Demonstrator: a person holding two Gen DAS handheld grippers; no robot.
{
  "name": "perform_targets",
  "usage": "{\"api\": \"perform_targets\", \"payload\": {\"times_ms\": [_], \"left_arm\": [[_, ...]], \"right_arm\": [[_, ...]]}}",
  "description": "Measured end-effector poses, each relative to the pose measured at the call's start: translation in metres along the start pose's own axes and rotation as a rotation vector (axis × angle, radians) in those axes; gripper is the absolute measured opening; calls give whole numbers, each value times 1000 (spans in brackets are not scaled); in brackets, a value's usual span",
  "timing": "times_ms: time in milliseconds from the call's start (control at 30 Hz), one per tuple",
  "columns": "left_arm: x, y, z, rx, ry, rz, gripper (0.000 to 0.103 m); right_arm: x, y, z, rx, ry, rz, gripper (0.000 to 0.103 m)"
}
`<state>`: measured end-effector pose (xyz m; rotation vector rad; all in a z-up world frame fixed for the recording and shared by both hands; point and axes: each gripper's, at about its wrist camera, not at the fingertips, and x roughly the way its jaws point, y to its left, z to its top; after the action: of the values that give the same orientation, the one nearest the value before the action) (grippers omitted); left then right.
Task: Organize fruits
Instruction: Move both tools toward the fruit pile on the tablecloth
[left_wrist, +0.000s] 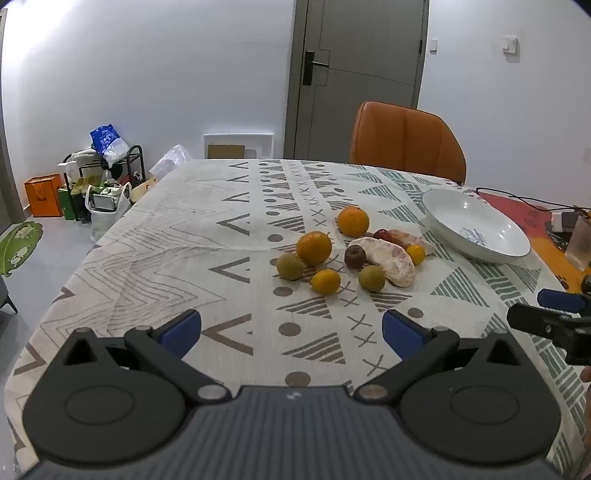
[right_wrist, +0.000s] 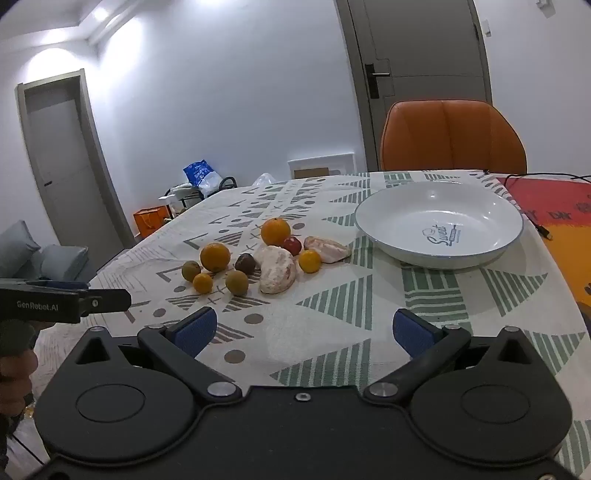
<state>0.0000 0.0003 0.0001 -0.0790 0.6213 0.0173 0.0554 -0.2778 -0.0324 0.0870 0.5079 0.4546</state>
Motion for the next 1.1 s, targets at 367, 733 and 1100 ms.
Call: {"api": "perform_targets", "payload": {"times_ms": [367, 733, 1100], "left_arm": [[3, 3, -6, 4, 6, 14, 103], [5, 6, -6, -17, 9, 20, 103], [4, 9, -5, -22, 6, 19, 103]], "right_arm": [[4, 6, -1, -11, 4, -1, 103], [4, 3, 2, -20, 18, 7, 103], [4, 7, 1, -31, 9, 5, 103]]}}
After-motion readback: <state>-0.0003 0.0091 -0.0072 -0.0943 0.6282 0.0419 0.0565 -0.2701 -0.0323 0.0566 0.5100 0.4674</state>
